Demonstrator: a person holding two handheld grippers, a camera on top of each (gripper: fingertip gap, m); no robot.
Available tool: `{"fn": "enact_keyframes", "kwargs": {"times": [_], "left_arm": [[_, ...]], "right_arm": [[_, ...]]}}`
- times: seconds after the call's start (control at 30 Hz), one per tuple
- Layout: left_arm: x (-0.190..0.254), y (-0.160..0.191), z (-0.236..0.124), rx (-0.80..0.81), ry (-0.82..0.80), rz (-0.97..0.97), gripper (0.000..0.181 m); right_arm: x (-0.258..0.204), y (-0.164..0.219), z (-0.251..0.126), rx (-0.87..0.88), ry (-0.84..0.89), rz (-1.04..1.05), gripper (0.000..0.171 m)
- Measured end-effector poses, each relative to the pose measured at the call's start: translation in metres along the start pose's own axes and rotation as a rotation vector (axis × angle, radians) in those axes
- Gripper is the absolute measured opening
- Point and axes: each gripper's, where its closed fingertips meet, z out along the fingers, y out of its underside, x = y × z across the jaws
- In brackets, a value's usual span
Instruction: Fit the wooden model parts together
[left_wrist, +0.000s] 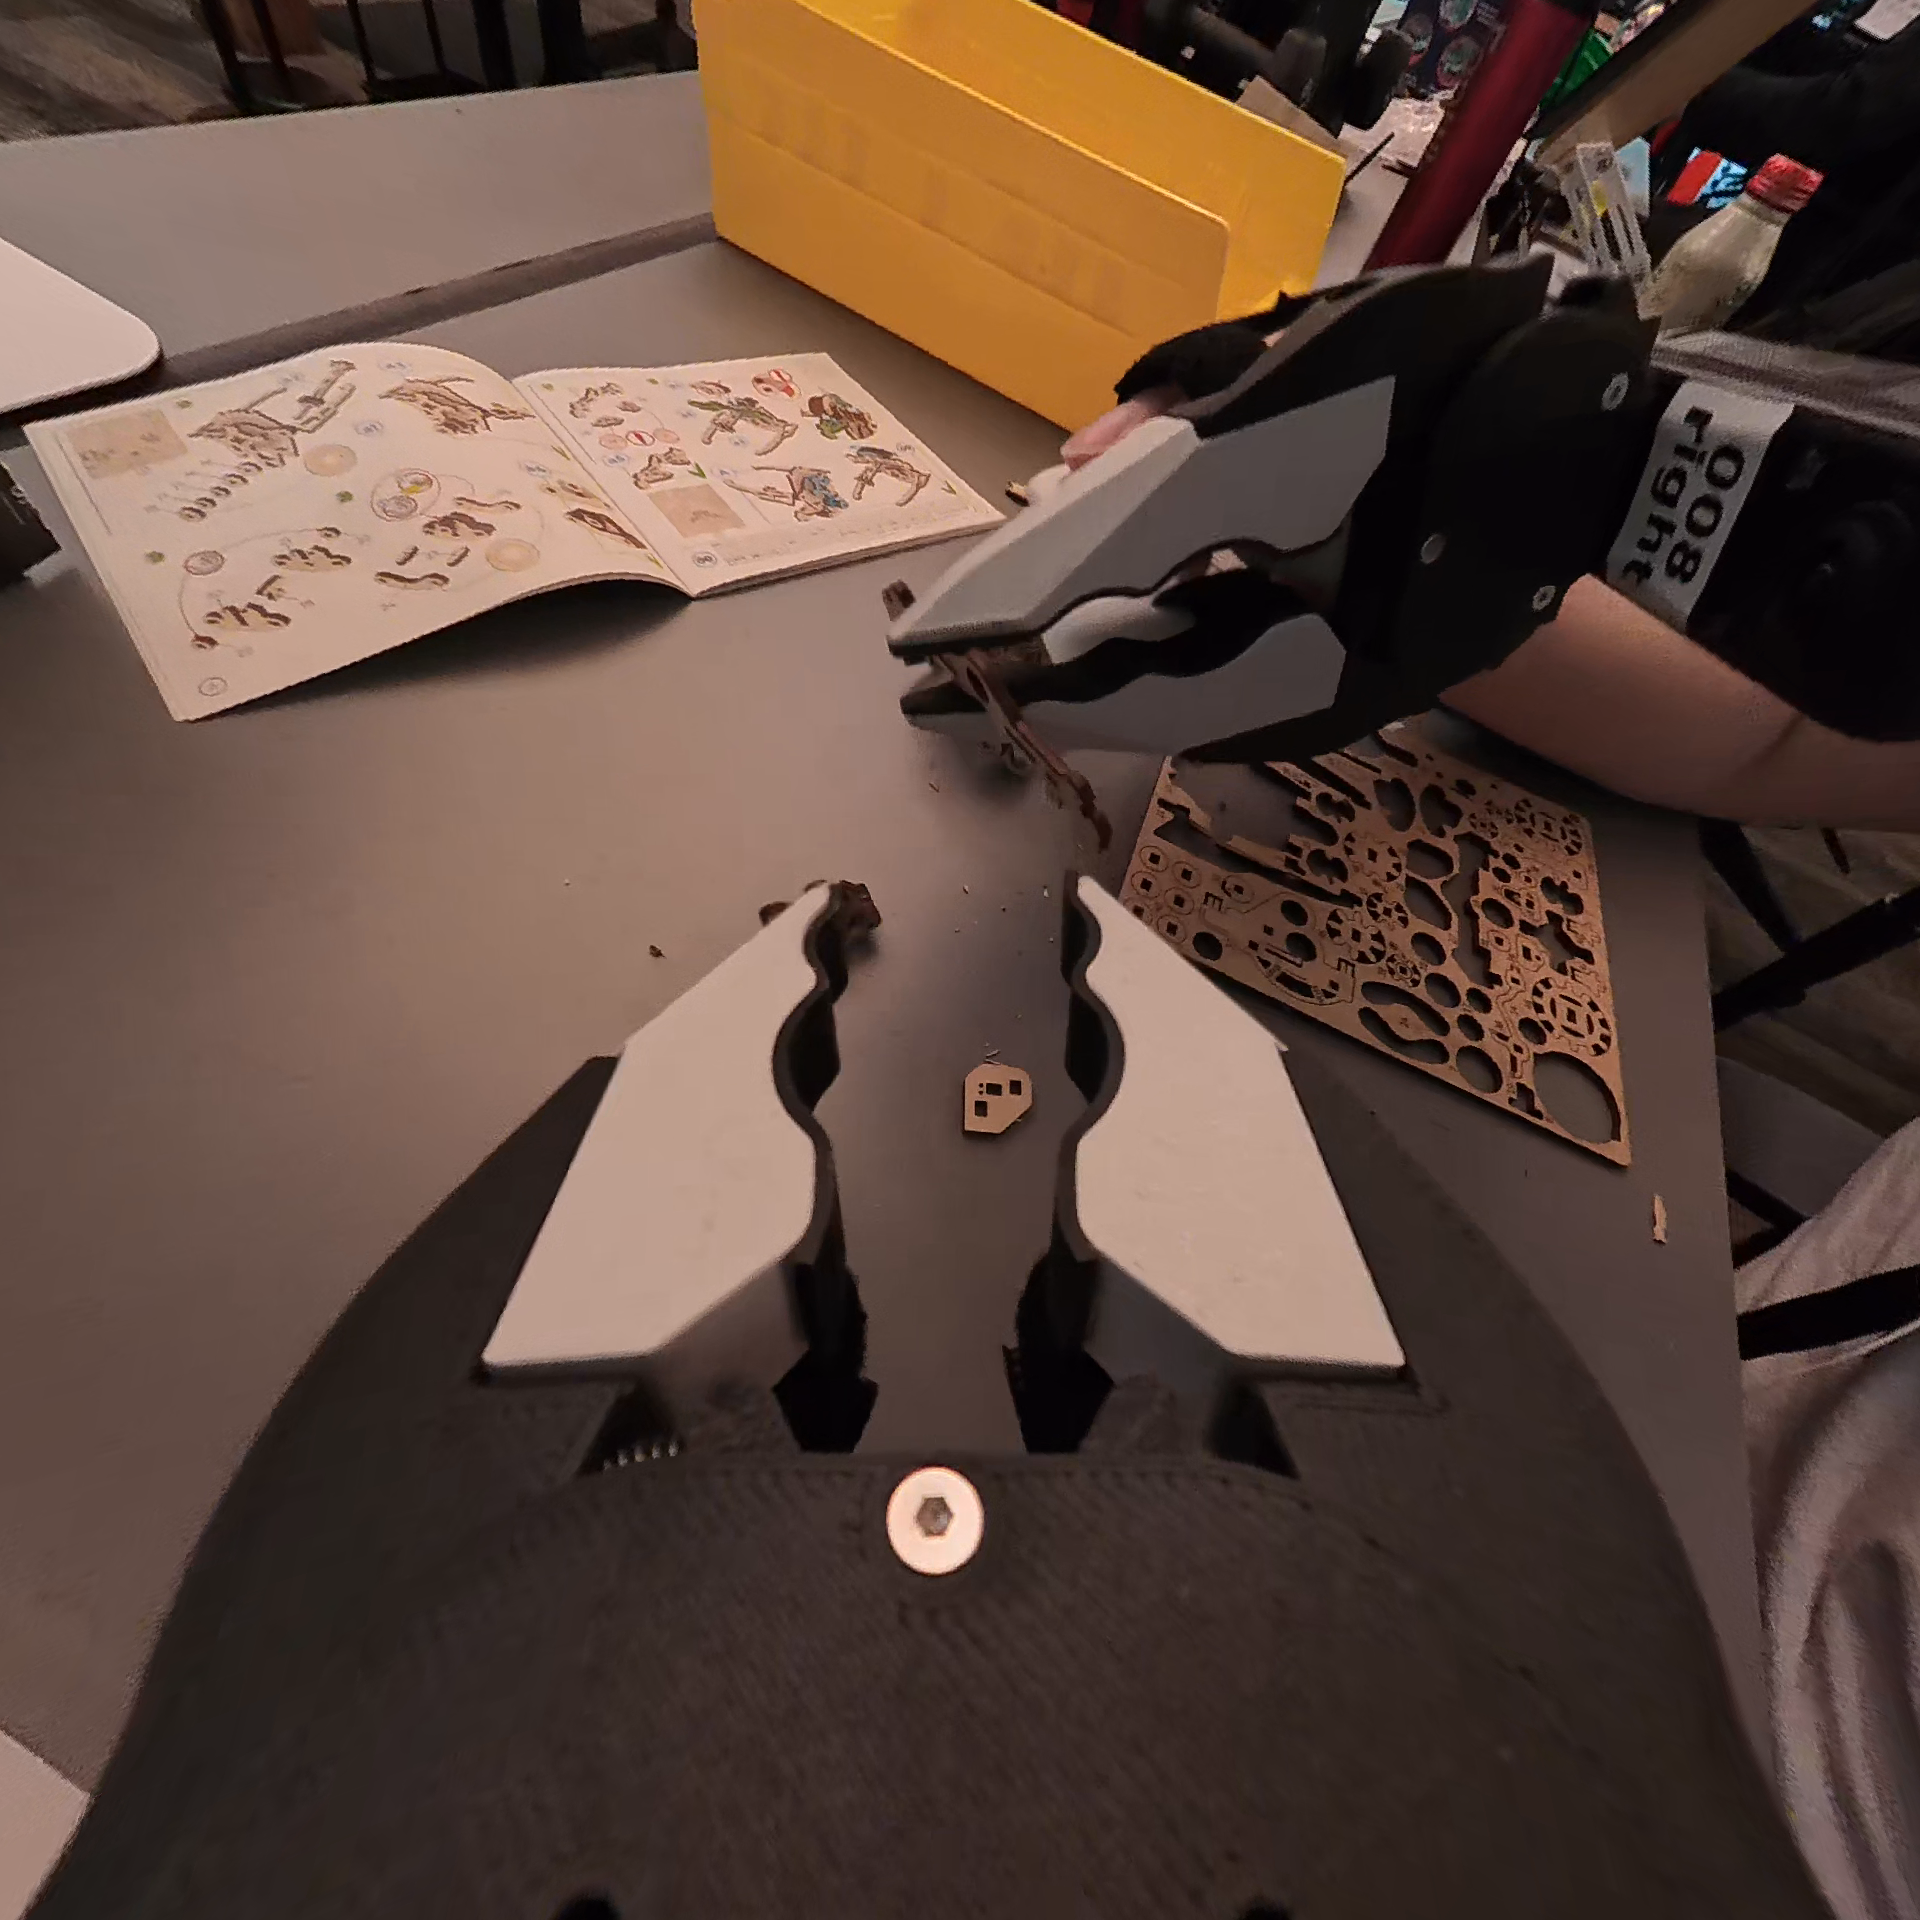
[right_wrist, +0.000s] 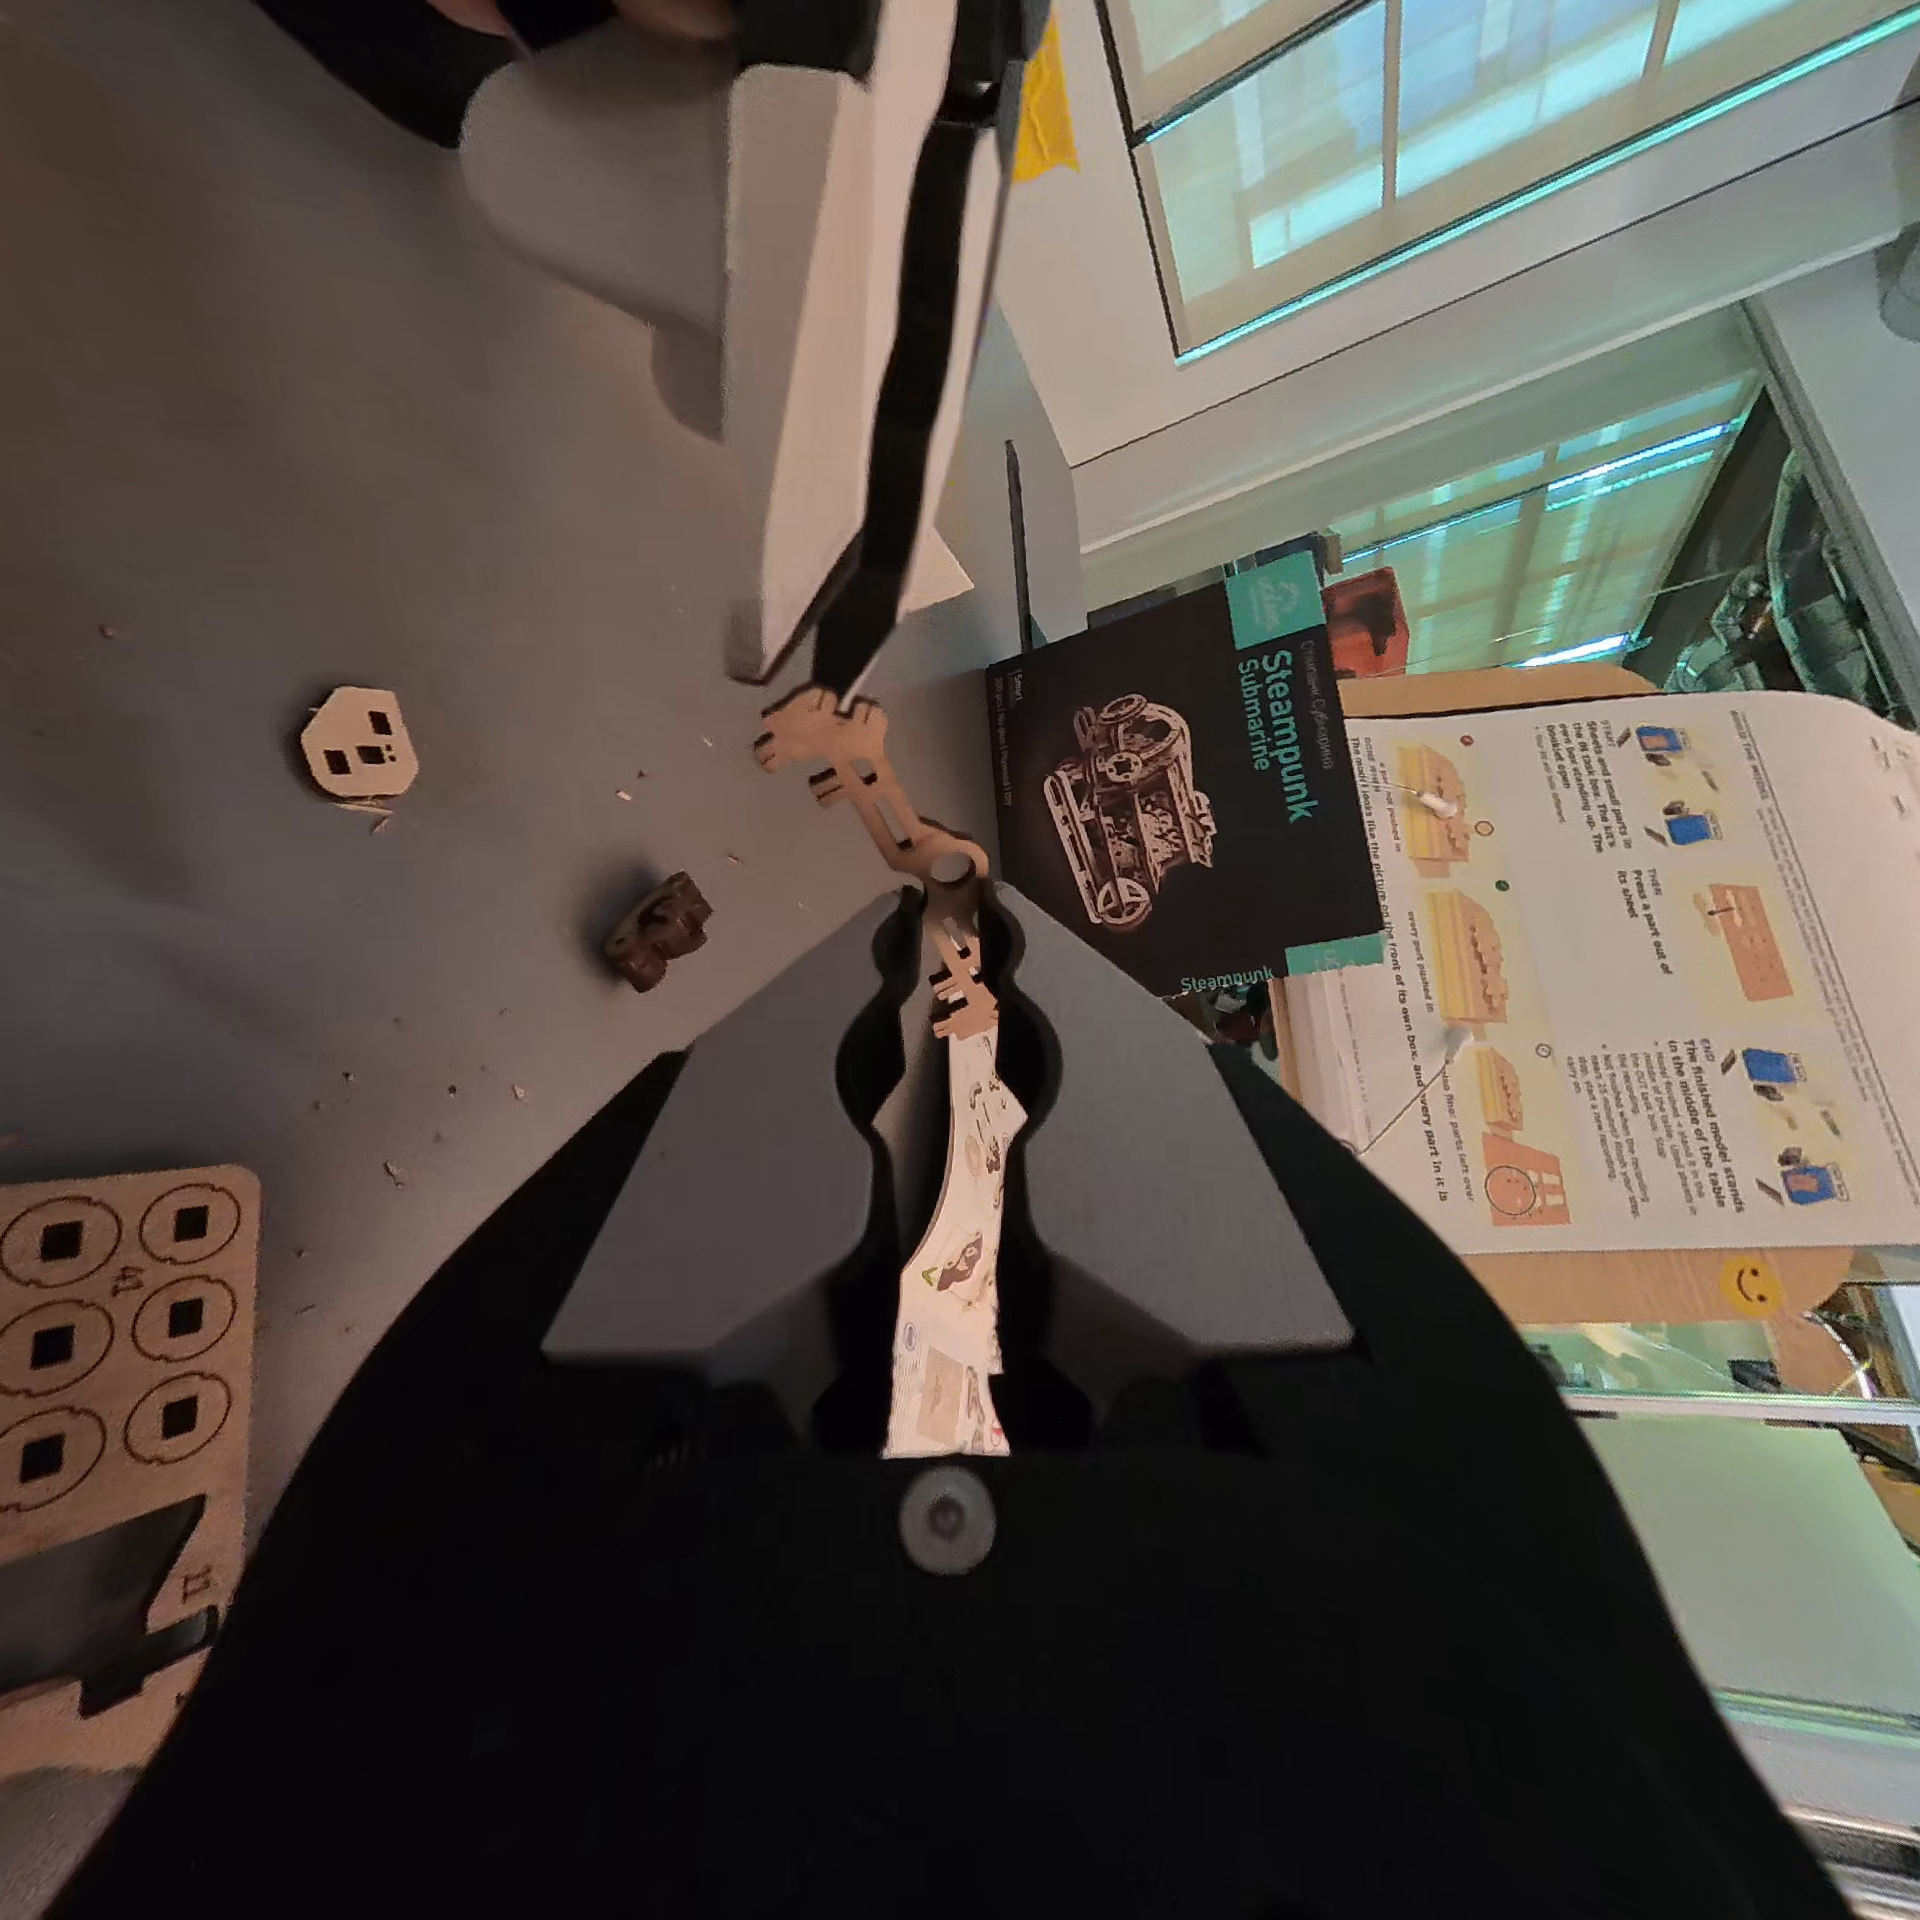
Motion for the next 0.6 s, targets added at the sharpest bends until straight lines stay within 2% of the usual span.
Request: {"fn": "enact_keyframes", "kwargs": {"times": [0.33, 0.6], "left_arm": [[0.018, 0.006, 0.008, -0.038, 0.065, 0.025, 0.036], [0.025, 0.008, 0.013, -0.041, 0.119, -0.043, 0.029]], "right_arm": [[-0.004, 0.001, 0.004, -0.024, -0.006, 0.012, 0.009], [-0.011, 0.003, 0.009, -0.080, -0.008, -0.006, 0.009]]}}
